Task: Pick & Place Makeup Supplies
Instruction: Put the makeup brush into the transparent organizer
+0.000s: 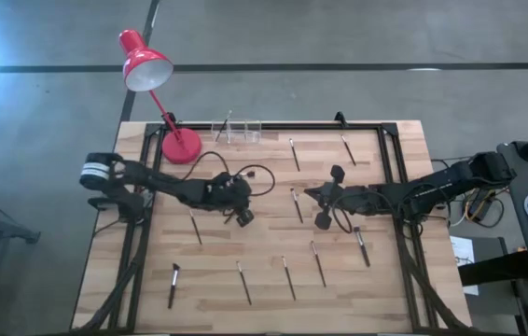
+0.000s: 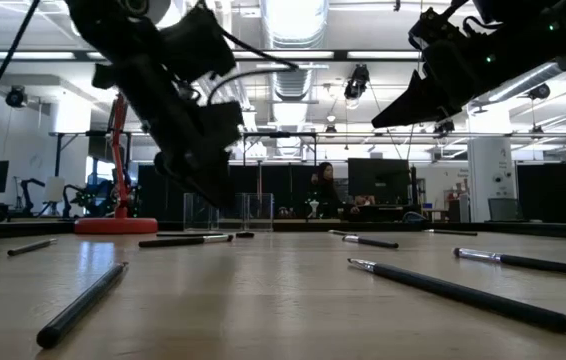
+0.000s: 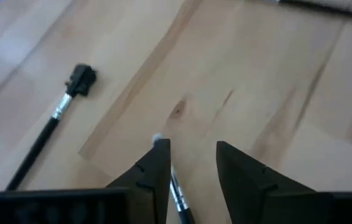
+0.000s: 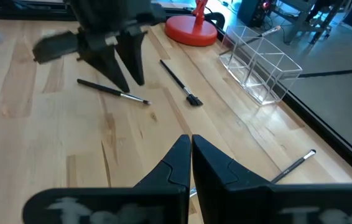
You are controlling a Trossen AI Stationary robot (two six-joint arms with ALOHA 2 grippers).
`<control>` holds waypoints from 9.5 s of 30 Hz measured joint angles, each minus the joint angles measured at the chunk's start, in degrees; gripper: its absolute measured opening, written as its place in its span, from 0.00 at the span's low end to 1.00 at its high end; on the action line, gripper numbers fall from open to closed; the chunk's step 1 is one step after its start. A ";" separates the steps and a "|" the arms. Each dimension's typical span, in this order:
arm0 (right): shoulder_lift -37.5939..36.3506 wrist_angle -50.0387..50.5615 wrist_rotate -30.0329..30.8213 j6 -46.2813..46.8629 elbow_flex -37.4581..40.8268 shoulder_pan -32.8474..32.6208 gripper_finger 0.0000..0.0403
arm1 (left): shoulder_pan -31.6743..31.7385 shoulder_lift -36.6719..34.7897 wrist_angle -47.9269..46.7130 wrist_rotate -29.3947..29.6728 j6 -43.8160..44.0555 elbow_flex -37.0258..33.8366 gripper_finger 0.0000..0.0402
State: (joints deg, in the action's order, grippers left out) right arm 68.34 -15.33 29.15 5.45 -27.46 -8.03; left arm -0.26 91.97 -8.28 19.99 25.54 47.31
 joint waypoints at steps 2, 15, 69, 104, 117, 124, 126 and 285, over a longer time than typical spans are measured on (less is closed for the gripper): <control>0.00 0.00 0.00 -0.04 0.02 0.00 0.02 | 0.58 1.86 -0.89 0.17 -0.02 1.36 0.31; 0.00 0.00 -0.01 -0.06 0.04 0.00 0.02 | 4.66 6.33 -0.47 -1.98 0.45 2.33 0.31; 0.02 -3.48 -0.02 -3.54 0.26 0.02 0.02 | 26.82 -12.84 71.50 9.93 -18.02 -25.32 0.00; 0.02 -5.09 -0.19 -5.85 0.37 0.02 0.02 | 37.67 4.36 80.19 7.56 -31.56 -11.93 0.00; 0.02 -5.06 -0.58 -6.14 0.59 0.02 0.02 | 38.57 6.20 71.86 9.08 -35.94 -7.92 0.00; 0.02 -5.11 -0.65 -6.05 0.59 0.04 0.02 | 40.99 6.20 64.12 9.06 -31.48 -7.94 0.00; 0.02 -5.11 -0.63 -6.07 0.59 0.02 0.02 | 41.38 6.20 63.38 9.08 -30.46 -7.94 0.00; 0.02 -5.11 -2.58 -3.54 2.21 0.04 0.02 | -8.34 -26.19 -19.49 2.33 46.30 -24.96 0.14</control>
State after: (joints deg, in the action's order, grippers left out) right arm 68.36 -20.45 26.57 1.91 -25.26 -7.99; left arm -8.60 65.78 -27.77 22.32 71.84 22.36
